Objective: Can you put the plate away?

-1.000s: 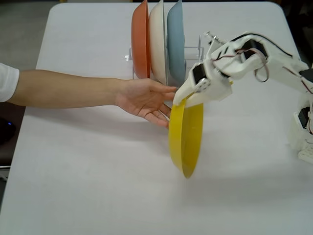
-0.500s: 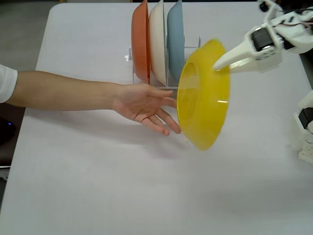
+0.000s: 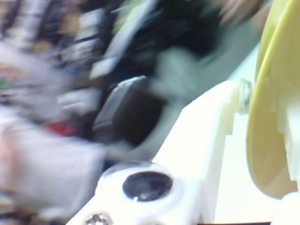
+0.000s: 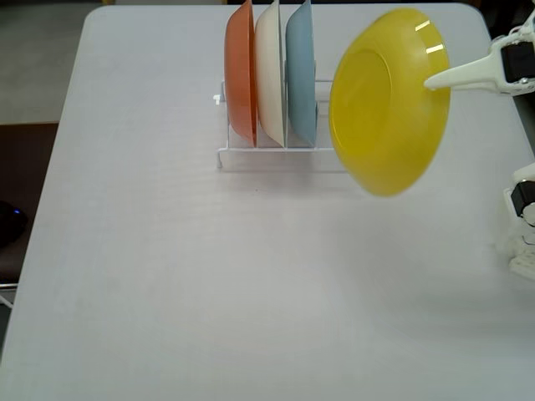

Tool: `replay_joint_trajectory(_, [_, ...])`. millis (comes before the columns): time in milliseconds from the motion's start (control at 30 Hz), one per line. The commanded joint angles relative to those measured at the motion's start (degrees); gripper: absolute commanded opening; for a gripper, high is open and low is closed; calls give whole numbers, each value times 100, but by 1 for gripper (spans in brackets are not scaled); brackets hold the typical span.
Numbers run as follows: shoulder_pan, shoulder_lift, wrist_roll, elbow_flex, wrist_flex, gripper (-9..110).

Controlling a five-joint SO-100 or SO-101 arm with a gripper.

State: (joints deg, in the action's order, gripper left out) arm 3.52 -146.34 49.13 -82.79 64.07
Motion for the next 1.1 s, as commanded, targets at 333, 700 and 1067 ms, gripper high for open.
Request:
replay_joint_trajectory(333, [-1652,-105,1195,-958,-1371,-1])
replay_joint_trajectory(700, [-2197,448,1775,-1125,-2136,-1])
replay_joint_trajectory(1067, [-2470,932,1723,-1274,-3103,-1])
